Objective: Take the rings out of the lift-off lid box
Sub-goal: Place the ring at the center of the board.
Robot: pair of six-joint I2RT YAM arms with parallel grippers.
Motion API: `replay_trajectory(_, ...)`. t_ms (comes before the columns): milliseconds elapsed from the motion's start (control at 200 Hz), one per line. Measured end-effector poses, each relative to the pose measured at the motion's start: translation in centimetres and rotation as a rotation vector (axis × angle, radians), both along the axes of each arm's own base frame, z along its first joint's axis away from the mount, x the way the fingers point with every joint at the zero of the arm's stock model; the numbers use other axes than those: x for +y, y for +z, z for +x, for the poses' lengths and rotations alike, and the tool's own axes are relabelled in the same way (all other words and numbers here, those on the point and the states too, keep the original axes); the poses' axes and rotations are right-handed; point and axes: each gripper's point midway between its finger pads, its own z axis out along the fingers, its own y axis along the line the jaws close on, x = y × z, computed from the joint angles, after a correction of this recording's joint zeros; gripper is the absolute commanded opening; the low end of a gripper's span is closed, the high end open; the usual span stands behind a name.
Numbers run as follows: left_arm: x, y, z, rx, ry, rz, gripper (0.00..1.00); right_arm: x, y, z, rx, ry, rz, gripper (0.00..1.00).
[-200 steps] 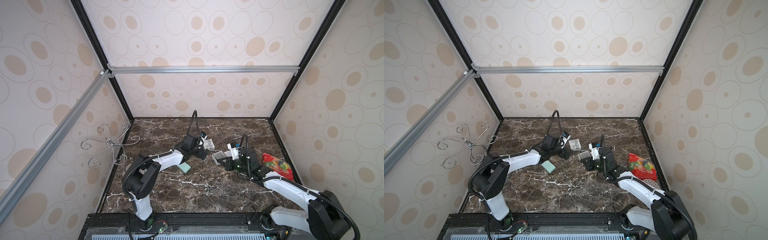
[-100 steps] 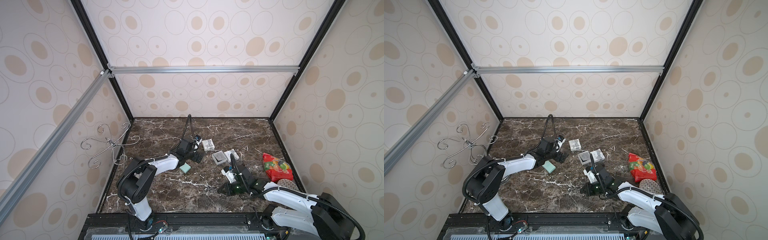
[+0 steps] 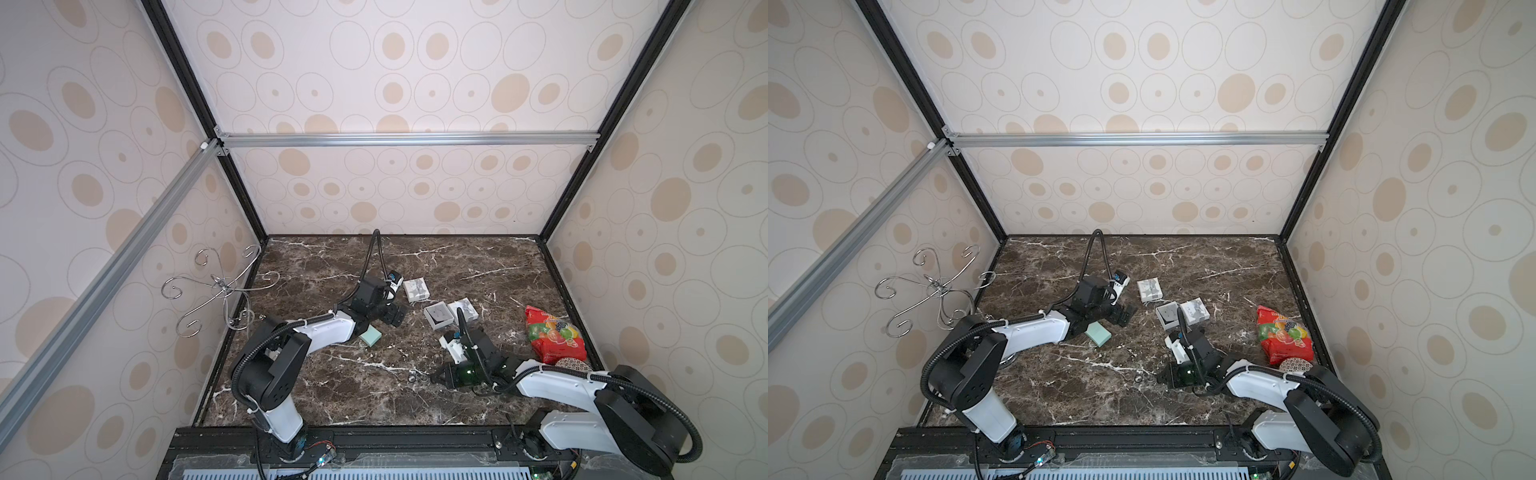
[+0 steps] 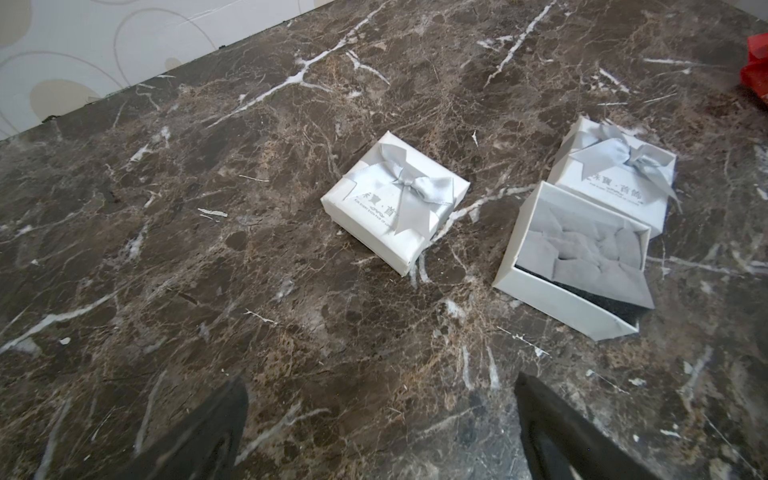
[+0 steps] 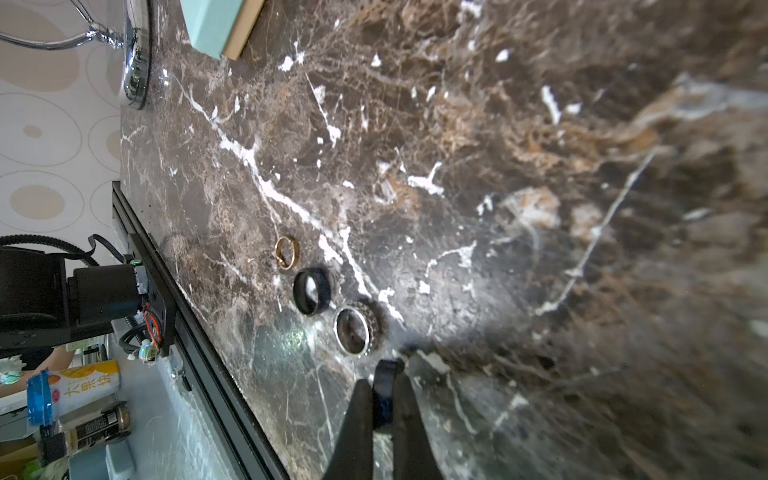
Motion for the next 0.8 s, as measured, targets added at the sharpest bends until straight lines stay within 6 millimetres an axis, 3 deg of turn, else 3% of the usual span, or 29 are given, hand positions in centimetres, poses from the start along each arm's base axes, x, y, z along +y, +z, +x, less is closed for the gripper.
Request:
replay_trajectory(195, -0.1, 0.1, 0.0, -0.002, -0.004, -0.005, 1.00, -0.6, -0.2, 0.2, -0.011, -0.015, -0.039, 0.24)
replay_trajectory(430, -0.2, 0.1, -0.1, 0.000, -0.012, -0.010, 1.00, -1.8, 0.4, 0.1, -0.030, -0.019, -0.102, 0.26)
replay_trajectory(505, -0.3, 0.1, -0.1, 0.001, -0.013, -0.010, 1.00, -1.9, 1.3, 0.5, -0.057, -0.016, -0.116, 0.29)
replay_trajectory(625, -0.3, 0.1, -0.1, 0.001, -0.014, -0.011, 1.00, -2.0, 3.9, 1.8, -0.141, -0.015, -0.139, 0.48)
replay_trajectory(800, -0.3, 0.1, -0.1, 0.001, -0.015, -0.011, 1.00, -2.8, 8.1, 6.3, -0.289, -0.055, -0.193, 0.59)
